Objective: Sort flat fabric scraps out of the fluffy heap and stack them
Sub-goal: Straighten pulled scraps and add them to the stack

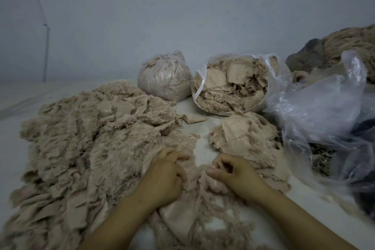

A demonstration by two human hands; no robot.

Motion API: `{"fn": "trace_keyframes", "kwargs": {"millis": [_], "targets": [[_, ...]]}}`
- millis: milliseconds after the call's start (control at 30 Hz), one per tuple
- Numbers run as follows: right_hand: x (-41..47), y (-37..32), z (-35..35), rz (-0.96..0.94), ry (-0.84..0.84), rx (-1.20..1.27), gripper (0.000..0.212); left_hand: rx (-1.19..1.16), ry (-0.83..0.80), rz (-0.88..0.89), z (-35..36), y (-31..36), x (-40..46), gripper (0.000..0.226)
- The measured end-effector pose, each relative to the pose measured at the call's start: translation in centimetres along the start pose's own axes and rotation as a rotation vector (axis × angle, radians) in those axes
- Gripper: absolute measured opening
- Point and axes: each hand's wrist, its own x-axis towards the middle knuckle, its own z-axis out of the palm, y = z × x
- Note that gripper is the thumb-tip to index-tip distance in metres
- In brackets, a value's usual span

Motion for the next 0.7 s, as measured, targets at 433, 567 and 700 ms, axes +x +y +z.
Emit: {"fn": "trace_keyframes", "kwargs": {"millis": [433,567,700], "targets": [[-0.5,-1.4,0.7,0.101,-0.013,0.36,0.037,-1.429,-0.074,-0.332,0.2,3.3,0.1,0.016],[-0.2,-1.1,0.9,0.131,0.001,0.458,0.019,-1.189,0.162,-0.372,0.8,3.5,0.3,0.024],[0.1,-1.1,1.1,0.045,0.176,0.403,0.02,-1.229,0.27,-0.42,0.9,4.2,0.6,0.02]]}}
